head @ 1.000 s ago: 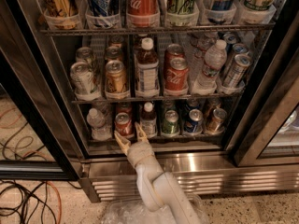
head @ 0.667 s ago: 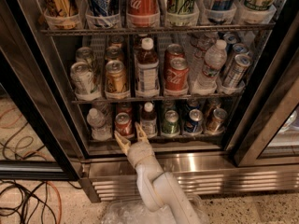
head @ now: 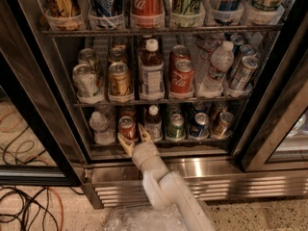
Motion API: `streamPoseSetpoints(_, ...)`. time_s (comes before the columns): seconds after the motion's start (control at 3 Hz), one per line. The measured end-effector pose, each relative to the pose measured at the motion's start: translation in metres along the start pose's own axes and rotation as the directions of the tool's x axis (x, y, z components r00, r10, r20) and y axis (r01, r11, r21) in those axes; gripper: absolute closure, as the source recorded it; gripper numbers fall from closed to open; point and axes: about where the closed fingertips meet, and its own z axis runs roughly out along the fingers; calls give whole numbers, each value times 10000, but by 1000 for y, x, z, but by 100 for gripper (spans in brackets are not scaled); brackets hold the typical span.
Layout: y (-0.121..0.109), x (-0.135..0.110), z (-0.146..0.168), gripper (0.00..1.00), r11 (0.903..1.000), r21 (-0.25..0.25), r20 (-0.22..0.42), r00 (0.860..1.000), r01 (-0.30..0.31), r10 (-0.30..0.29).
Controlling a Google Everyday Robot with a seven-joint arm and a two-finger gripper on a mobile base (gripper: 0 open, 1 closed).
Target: Pick coke can from bottom shelf of fridge
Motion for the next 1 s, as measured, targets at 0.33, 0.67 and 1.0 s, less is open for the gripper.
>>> streamPoseSetpoints(0.33, 0, 0, 11, 36, 9999, -146, -61, 10000, 16, -17)
streamPoseSetpoints(0.67, 11, 3, 29, 36, 9991, -419, -145, 9999, 4, -11)
streamPoseSetpoints(1.0, 13, 3, 36, 37, 9988, -499, -182, 9998, 22, -31)
